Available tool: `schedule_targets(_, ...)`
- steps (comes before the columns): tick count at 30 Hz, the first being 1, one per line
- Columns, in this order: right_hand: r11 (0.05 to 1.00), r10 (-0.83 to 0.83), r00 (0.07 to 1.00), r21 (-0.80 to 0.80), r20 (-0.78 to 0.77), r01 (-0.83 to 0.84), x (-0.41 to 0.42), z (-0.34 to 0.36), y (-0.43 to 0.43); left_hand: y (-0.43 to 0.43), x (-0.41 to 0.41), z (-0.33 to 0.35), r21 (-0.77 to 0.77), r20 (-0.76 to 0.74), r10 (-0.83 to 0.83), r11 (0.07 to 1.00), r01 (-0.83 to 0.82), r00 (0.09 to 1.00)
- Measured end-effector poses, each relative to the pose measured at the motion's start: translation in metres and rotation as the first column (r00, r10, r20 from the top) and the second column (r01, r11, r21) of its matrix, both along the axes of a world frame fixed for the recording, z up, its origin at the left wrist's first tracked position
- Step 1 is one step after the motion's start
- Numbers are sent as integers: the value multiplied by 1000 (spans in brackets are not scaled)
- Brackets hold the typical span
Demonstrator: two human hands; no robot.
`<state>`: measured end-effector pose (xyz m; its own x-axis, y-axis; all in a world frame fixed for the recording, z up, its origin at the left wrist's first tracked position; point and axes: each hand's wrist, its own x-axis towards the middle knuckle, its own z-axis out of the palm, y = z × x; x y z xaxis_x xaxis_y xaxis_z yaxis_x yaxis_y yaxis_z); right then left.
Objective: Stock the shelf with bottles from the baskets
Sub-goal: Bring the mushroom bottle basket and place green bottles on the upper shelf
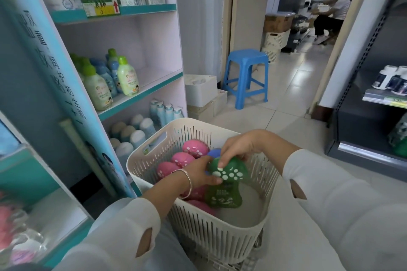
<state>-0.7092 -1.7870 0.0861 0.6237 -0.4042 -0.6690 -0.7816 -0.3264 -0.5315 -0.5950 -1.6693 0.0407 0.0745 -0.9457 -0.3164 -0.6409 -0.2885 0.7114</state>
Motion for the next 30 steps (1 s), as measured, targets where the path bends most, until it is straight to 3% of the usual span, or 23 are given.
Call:
schedule_targets(7, 985, -172, 948, 74, 269, 158, 4, 24, -1, 0, 11, 22, -169, -185, 186, 961, -217, 965)
schedule_targets(12, 895, -441, 760, 173, 478, 411, 21, 37, 6, 7, 36, 51, -280, -224, 307, 889, -363, 925)
schedule_targets(15, 943, -309, 827, 38, 470, 330, 32, 45, 13, 20, 58, 72, -342, -195, 424, 816, -466, 885)
schedule_targets(17, 980, -156, 901, -52, 404, 193, 41, 52, 24, 31, 74, 85, -372, -243, 481, 756, -539, 842)
schedule_targets(19, 994, -56, 917, -61, 394, 87, 56, 57, 38, 44, 89, 98, -400, -291, 508, 705, -586, 811)
schedule_targets(25, 997, 67, 743, -62, 666, -35, 128, 79, 88, 90, 133, 144, -486, -302, 569, 598, -637, 765)
schedule_targets(30, 991, 129, 640, -67, 758, -119, 187, 114, 129, 147, 172, 183, -573, -263, 623, 513, -639, 736)
